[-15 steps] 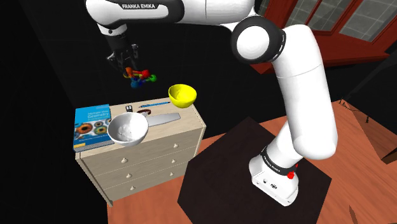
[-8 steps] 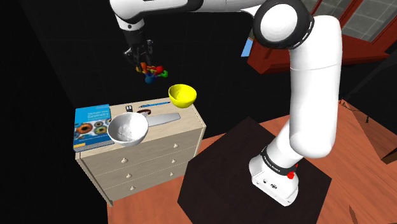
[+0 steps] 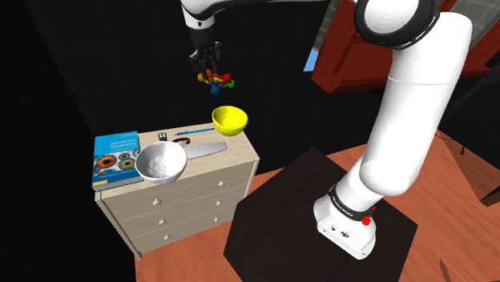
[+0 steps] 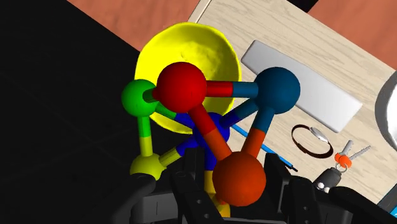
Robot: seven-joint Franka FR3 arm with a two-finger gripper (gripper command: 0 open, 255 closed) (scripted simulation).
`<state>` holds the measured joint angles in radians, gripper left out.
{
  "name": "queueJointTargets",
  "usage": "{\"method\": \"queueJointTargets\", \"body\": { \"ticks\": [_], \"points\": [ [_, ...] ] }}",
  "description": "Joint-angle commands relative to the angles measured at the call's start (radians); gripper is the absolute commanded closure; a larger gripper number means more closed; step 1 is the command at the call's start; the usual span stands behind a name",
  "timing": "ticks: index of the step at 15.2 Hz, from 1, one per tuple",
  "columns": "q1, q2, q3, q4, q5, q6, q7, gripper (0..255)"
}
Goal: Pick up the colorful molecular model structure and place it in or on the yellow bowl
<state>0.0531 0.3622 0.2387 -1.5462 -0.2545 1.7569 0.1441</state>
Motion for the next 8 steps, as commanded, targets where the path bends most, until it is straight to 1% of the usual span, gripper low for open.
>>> {"method": "queueJointTargets", "body": {
  "ticks": [1, 3, 8],
  "points": [
    [-0.035, -0.048, -0.011, -0.059, 0.008, 0.020, -0.042, 255],
    [-0.070, -0.093, -0.026, -0.108, 0.015, 0.034, -0.090, 255],
    [-0.071, -0.079, -0.029, -0.155, 0.008, 0.094, -0.077, 255]
  ]
}}
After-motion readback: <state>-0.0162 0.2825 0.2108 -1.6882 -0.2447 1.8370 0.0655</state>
